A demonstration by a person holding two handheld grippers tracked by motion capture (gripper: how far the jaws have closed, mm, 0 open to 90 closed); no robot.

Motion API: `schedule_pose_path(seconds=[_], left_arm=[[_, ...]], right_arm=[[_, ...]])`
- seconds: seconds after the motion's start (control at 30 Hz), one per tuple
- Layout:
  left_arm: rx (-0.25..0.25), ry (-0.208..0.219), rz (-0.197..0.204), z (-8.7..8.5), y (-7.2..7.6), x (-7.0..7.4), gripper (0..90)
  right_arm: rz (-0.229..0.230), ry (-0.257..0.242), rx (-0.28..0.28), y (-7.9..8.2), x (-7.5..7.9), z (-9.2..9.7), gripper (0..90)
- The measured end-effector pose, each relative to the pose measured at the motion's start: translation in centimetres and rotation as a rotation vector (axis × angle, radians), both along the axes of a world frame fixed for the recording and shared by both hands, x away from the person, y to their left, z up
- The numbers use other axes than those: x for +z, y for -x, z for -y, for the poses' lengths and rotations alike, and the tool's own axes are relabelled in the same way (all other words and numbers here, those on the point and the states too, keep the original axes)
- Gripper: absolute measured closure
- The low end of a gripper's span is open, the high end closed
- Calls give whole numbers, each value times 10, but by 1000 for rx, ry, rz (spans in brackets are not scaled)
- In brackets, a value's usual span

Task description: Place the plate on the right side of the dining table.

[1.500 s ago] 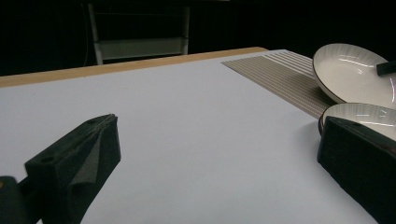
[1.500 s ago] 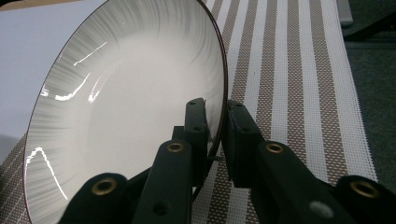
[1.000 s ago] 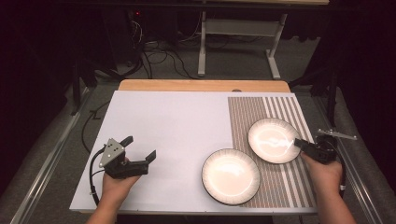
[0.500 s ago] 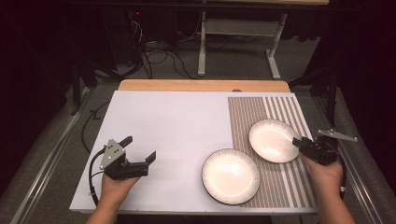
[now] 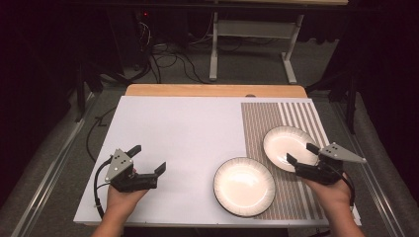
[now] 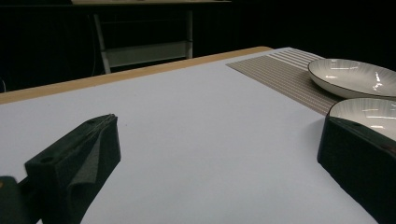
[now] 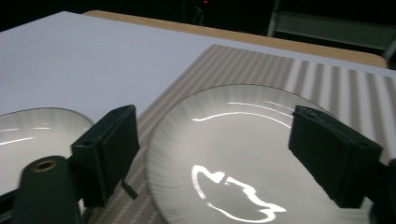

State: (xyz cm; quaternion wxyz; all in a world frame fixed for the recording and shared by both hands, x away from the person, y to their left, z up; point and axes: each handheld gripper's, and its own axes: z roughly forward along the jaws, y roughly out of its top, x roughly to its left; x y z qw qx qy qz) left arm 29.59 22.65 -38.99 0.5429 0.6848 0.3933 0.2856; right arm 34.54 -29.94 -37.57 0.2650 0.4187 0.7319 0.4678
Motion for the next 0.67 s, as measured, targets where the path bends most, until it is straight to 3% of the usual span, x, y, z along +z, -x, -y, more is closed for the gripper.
schedule_pose_path(seconds=[0.13,0.23,0.37,0.67], left_arm=[[-3,-14,10,1,3,1,2],[-18,-28,19,6,6,4,1],[-27,-27,25,11,10,6,1],[-26,-26,24,11,11,5,1]], right_arm=[[10,3,51,10,1,-17,97],[21,10,116,23,2,-38,4],[52,10,150,37,2,-53,4],[57,-1,177,43,1,-58,4]])
